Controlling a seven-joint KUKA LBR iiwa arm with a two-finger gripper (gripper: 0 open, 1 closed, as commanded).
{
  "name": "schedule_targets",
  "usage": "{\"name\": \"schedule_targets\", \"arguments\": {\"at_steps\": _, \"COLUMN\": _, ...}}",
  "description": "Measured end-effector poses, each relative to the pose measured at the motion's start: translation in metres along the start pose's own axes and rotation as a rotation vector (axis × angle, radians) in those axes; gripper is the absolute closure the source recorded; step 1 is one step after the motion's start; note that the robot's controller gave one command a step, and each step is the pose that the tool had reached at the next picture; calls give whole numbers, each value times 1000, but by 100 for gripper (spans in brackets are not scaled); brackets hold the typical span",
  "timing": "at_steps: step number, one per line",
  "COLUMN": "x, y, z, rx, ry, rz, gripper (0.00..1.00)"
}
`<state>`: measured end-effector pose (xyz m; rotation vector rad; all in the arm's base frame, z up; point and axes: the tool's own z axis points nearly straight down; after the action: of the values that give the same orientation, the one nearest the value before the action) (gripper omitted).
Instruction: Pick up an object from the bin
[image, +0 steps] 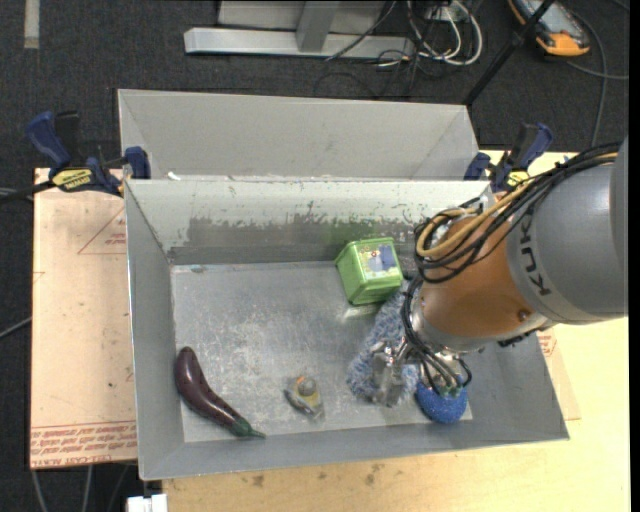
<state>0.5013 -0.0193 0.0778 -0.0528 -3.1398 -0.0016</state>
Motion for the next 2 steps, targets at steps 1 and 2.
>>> {"name": "schedule_targets", "arguments": {"at_steps": 1, "x": 0, "y": -2, "z": -30, "rx": 0, "ry": -1, "rz": -152, "gripper": 100}}
{"name": "schedule_targets", "arguments": {"at_steps": 2, "x": -6, "y": -3, "z": -69, "rx": 0, "ry": -1, "rz": 14, "gripper": 100}}
